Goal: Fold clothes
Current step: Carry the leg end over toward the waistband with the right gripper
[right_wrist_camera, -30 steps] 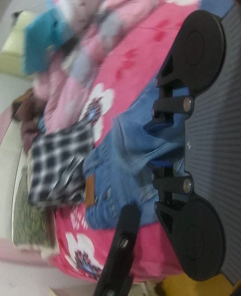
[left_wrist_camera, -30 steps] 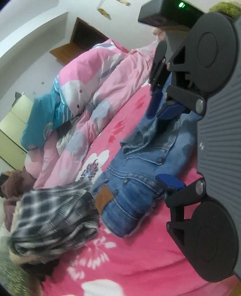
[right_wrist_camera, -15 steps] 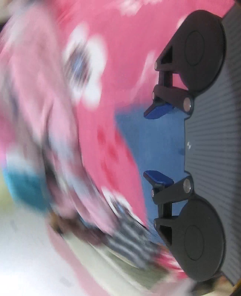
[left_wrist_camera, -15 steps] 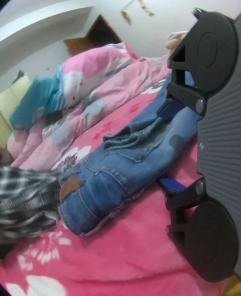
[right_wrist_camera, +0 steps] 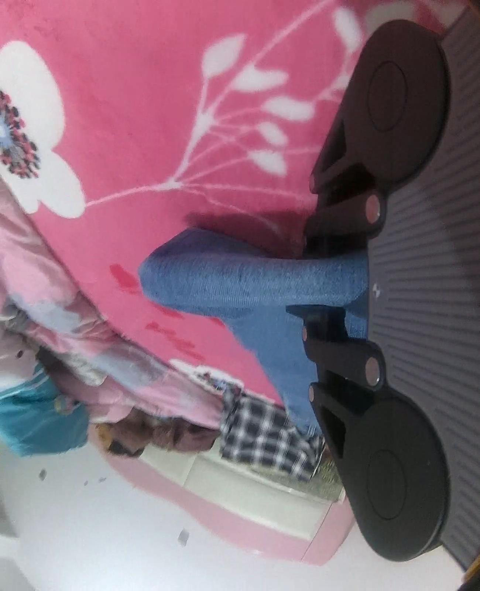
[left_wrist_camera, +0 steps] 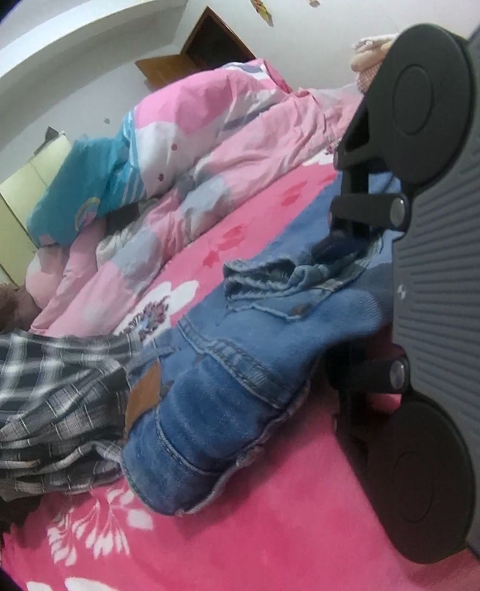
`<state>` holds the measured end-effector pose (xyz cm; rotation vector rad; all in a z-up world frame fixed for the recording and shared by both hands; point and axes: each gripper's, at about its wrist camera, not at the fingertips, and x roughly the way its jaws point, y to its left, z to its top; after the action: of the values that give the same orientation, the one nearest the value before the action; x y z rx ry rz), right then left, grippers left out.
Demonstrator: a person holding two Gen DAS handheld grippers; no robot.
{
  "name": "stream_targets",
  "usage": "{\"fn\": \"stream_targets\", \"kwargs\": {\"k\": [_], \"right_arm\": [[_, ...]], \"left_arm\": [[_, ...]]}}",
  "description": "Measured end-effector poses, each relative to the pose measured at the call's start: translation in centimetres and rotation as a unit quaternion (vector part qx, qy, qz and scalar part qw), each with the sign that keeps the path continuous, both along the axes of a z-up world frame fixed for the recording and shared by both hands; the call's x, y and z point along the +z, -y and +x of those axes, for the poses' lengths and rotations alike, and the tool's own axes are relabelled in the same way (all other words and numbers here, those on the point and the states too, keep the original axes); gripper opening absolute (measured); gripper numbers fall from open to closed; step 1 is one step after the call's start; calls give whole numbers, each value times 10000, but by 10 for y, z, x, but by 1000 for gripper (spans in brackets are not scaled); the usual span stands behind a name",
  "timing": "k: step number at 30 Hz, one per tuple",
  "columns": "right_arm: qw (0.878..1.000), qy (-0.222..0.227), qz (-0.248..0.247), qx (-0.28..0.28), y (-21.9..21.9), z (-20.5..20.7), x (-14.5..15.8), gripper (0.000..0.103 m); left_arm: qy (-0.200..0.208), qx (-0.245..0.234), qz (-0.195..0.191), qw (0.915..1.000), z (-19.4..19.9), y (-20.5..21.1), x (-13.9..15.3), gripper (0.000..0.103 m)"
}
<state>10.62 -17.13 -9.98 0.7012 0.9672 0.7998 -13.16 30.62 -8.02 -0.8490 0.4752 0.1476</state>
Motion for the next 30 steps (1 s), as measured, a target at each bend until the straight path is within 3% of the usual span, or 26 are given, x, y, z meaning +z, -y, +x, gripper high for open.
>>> {"fn": "stream_targets", "kwargs": {"k": [3, 6, 10, 16, 19, 22, 23, 25, 27, 30], "right_arm": [[9995, 105, 277, -71, 10, -1, 11, 10], [9985, 337, 426, -122, 29, -1, 28, 8], [9970, 646, 191, -369, 76, -3, 53, 8], [9886, 922, -573, -1047, 184, -13, 82, 8], [9839, 817, -877, -1326, 232, -13, 82, 9], [9855, 171, -893, -1433, 261, -5, 43, 16], [9828, -130, -915, -1597, 266, -3, 28, 26], [9778, -570, -626, -1916, 275, -4, 5, 29], [9748, -526, -430, -2126, 277, -12, 6, 31], [9646, -282, -862, -2477, 274, -31, 28, 42]], "left_arm": [[155, -64, -20, 9999, 5, 8, 9, 28], [317, -319, -305, 9985, 20, 19, 16, 27], [440, -1029, -613, 9918, 49, 56, 20, 26], [403, -2459, -922, 9641, 91, 149, 4, 22], [221, -2905, -780, 9534, 99, 174, -4, 23], [5, -3110, -597, 9485, 96, 177, -10, 37], [-67, -3178, -536, 9466, 96, 178, -12, 41], [-203, -3300, -417, 9429, 93, 179, -16, 48], [-191, -3181, -360, 9472, 83, 165, -12, 58], [-198, -2797, -477, 9587, 70, 139, -11, 72]]}}
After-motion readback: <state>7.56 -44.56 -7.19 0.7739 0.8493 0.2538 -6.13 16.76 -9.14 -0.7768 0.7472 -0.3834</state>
